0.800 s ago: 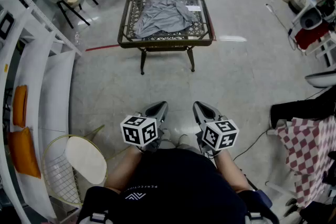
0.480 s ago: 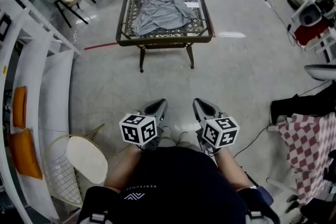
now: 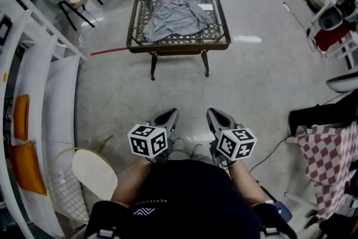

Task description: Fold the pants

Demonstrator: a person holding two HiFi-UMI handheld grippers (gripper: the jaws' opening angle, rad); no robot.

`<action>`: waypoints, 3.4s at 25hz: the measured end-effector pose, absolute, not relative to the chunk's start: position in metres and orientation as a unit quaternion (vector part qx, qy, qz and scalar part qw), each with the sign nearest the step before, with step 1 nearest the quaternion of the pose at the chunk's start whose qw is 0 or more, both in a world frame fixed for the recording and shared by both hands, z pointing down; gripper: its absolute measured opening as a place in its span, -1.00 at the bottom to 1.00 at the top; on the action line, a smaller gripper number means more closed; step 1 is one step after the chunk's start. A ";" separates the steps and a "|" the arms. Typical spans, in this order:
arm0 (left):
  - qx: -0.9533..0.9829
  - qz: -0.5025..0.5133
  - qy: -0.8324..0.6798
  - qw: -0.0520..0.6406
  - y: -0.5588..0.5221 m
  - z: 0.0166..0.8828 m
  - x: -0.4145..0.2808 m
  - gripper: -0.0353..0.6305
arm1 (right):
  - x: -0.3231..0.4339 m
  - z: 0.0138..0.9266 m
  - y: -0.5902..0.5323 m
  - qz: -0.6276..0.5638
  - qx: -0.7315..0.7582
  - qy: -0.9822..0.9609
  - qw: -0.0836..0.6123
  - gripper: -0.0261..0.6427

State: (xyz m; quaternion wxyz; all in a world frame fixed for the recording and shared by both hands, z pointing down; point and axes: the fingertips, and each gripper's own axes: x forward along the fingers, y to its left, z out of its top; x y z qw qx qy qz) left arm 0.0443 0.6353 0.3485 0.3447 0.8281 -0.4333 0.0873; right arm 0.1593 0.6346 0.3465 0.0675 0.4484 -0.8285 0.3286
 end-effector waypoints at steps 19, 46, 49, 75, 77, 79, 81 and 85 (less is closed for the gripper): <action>0.835 0.094 -0.422 0.340 0.596 0.362 0.009 -0.87 | 0.117 0.356 0.593 0.336 0.443 -0.827 0.083 -0.82; 0.805 0.071 -0.501 0.310 0.403 0.363 0.034 -0.87 | 0.139 0.357 0.384 0.316 0.360 -0.872 0.098 -0.82; 0.798 0.069 -0.516 0.303 0.389 0.364 0.032 -0.87 | 0.140 0.358 0.368 0.314 0.350 -0.877 0.104 -0.82; 0.784 0.071 -0.512 0.343 0.266 0.392 -0.052 -0.87 | 0.048 0.367 0.221 0.313 0.328 -0.882 0.131 -0.82; 0.779 0.069 -0.518 0.346 0.256 0.395 -0.063 -0.87 | 0.038 0.370 0.209 0.314 0.327 -0.881 0.135 -0.82; 0.773 0.068 -0.524 0.350 0.247 0.398 -0.074 -0.87 | 0.029 0.373 0.199 0.316 0.326 -0.880 0.140 -0.82; 0.769 0.072 -0.528 0.353 0.239 0.402 -0.086 -0.87 | 0.019 0.375 0.189 0.316 0.326 -0.880 0.142 -0.82; 0.764 0.084 -0.530 0.359 0.228 0.411 -0.106 -0.87 | 0.000 0.376 0.169 0.310 0.328 -0.879 0.151 -0.82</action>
